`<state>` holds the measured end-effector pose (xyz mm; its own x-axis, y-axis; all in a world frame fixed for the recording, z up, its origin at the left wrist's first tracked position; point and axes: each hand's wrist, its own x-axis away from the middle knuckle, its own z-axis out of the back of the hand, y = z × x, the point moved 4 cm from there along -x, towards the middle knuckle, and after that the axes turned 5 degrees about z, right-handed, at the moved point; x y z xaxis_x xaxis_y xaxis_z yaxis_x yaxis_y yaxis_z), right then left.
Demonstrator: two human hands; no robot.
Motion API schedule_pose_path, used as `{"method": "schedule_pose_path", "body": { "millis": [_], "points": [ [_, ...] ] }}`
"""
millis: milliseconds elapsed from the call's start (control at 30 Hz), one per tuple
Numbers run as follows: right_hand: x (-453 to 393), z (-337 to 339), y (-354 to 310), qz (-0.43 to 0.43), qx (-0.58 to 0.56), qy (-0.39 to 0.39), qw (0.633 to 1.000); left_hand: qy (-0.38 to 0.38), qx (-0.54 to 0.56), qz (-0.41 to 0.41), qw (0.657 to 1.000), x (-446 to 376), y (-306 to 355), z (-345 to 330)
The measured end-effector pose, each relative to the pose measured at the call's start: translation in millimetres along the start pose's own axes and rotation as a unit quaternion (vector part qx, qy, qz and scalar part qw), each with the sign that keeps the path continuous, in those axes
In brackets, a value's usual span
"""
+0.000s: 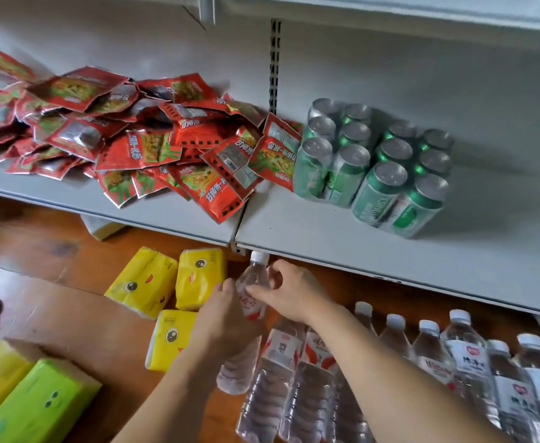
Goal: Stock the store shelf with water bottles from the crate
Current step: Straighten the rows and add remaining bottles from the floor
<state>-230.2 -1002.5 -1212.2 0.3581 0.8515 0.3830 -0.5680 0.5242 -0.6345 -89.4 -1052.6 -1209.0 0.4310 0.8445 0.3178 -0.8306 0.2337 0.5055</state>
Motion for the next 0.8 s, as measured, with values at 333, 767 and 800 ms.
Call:
{"method": "schedule_pose_path", "body": {
  "millis": [333, 767, 800],
  "points": [
    [47, 56, -45, 0.105, -0.182, 0.011, 0.978, 0.141, 0.130, -0.078, 0.978, 33, 36, 58],
    [110, 147, -75, 0.251, -0.043, 0.240, 0.937, 0.260, 0.216, -0.216, 0.916, 68, 156, 128],
    [112, 155, -82, 0.259, -0.051, 0.253, 0.931, 0.276, 0.213, -0.227, 0.909, 71, 164, 137]
  ]
}}
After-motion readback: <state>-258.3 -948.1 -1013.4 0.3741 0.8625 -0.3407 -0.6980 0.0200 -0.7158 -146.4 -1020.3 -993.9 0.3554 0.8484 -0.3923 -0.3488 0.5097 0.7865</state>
